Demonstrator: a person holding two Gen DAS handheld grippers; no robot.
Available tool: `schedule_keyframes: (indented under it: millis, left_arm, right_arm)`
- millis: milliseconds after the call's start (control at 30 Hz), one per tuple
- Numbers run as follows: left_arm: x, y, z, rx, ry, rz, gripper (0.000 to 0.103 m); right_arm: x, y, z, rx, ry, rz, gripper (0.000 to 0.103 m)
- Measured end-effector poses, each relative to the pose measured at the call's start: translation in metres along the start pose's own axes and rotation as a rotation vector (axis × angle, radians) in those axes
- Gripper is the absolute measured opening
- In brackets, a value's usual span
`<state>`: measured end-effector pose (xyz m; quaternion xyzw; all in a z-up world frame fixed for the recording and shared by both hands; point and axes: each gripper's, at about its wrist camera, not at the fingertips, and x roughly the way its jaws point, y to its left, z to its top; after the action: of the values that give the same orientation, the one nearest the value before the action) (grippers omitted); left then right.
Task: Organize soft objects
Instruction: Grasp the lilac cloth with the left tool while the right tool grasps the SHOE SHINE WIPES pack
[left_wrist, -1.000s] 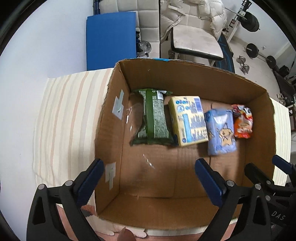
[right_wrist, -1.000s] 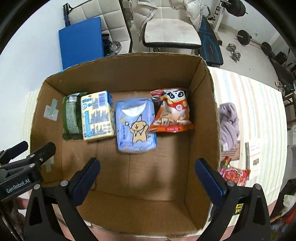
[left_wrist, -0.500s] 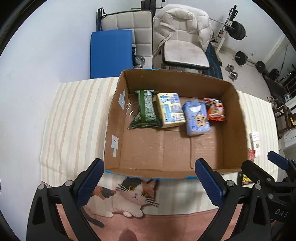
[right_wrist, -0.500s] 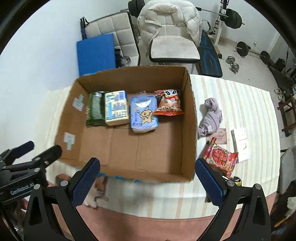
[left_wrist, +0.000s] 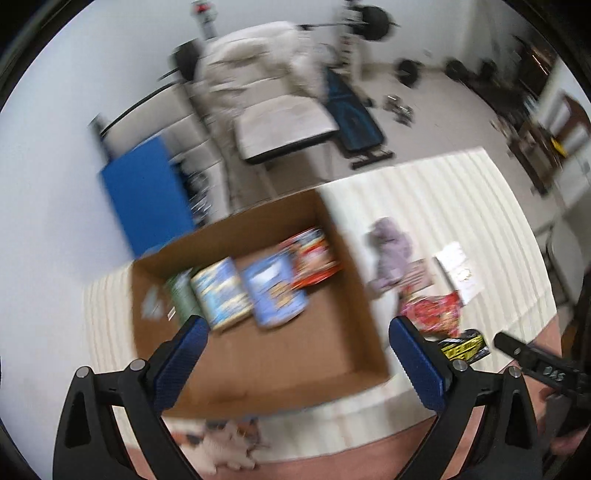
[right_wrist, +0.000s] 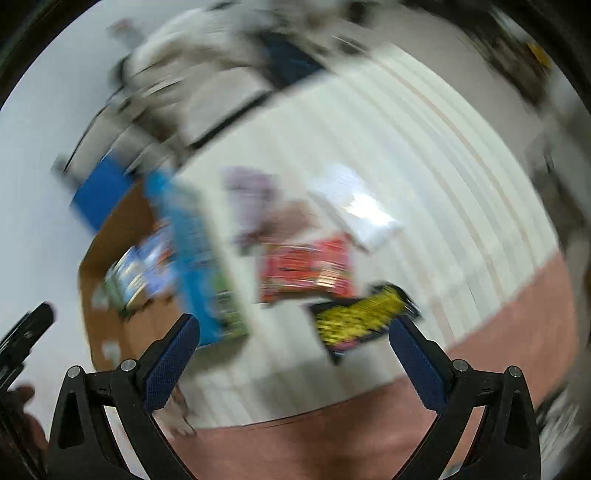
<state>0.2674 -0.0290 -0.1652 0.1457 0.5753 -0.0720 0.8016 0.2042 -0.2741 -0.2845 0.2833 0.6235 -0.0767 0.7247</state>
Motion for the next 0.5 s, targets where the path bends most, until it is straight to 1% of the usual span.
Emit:
schedule_keyframes:
  millis: [33,100,167,233,300,333,467,500]
  left_arm:
    - [0.009,-0.022,0.015,0.052,0.014,-0.005,0.101]
    - [0.025,-0.051,0.036,0.112,0.043,-0.016,0.101]
    - [0.048,-0.081,0.054,0.181,0.086,0.009,0.101]
    - [0.073,-0.103,0.068,0.229,0.13,0.038,0.101]
    - [0.091,-0.116,0.074,0.246,0.169,0.057,0.101]
    - [0.103,-0.122,0.077,0.251,0.195,0.061,0.101]
    - [0.131,-0.134,0.081,0.227,0.266,0.05,0.101]
    - [0.138,-0.136,0.082,0.224,0.279,0.048,0.101]
  right_arm:
    - [0.009,-0.023,0.004,0.076,0.019,0.01,0.103]
    - [0.03,-0.064,0.007,0.201,0.062,0.008,0.103]
    - [0.052,-0.092,0.004,0.301,0.111,0.025,0.103]
    - [0.071,-0.107,-0.002,0.382,0.155,0.051,0.102]
    - [0.091,-0.113,-0.006,0.458,0.189,0.09,0.101]
    - [0.098,-0.112,-0.008,0.477,0.208,0.094,0.1]
    - [0.134,-0.107,-0.009,0.544,0.249,0.112,0.083]
    - [0.142,-0.105,-0.01,0.546,0.26,0.111,0.072]
